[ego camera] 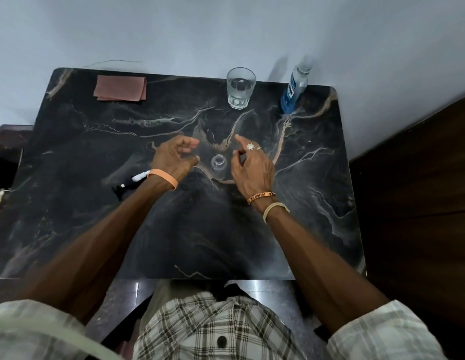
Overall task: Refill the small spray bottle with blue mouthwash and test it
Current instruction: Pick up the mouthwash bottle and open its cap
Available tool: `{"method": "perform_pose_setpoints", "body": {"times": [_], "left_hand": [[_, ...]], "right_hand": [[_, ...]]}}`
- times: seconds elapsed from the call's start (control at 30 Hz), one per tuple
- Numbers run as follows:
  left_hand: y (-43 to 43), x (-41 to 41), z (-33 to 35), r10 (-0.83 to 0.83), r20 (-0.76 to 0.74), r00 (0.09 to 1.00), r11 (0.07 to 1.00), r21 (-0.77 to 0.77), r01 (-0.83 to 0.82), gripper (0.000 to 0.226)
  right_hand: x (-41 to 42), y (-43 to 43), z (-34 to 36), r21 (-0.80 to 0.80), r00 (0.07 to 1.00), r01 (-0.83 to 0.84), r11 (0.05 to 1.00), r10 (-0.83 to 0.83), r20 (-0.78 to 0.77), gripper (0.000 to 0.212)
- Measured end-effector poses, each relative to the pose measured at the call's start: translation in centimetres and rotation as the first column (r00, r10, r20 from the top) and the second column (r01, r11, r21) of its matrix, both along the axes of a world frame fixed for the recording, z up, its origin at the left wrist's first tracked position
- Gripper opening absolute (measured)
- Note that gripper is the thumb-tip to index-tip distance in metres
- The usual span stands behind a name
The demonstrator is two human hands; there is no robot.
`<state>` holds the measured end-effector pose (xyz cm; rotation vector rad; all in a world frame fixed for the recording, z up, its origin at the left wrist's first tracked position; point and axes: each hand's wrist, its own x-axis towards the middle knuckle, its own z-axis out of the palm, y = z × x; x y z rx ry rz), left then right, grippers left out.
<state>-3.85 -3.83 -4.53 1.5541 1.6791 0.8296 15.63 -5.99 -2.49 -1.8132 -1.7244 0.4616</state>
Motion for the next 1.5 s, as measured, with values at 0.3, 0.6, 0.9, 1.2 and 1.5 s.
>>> {"method": "perform_pose_setpoints", "body": {"times": [0.3,0.6,0.9,1.2,1.5], "left_hand": [[2.1,3.9,1.9,-0.022,0.002,1.000,0.998,0.052,0.022,0.032],[7.0,11.3,3.7,-0.228,-0.028,0.973,0.972,0.053,0.229,0.025],[11.5,15.9,3.8,-0.339,-0.104,0.935,0.940,-0.075,0.333,0.044],[16.8,19.6,3.2,-0.390,-0.242,0.888,0.920,-0.066,0.386,0.054],[20.0,21.5,1.3,-0.280,0.020,0.960,0.952,-0.121,0.281,0.052]], "right_hand": [[4.5,0.5,-1.7,-0.097,0.983,0.178,0.979,-0.182,-0.037,0.037],[8.7,3.4,0.1,-0.051,0.958,0.279,0.959,-0.282,-0.049,0.035],[12.2,7.8,0.6,-0.058,0.946,0.316,0.947,-0.319,-0.053,0.054],[14.1,14.6,-0.9,-0.136,0.941,0.310,0.941,-0.324,-0.100,0.082],[13.6,18.9,-1.7,-0.103,0.950,0.279,0.955,-0.290,-0.115,0.086]]}}
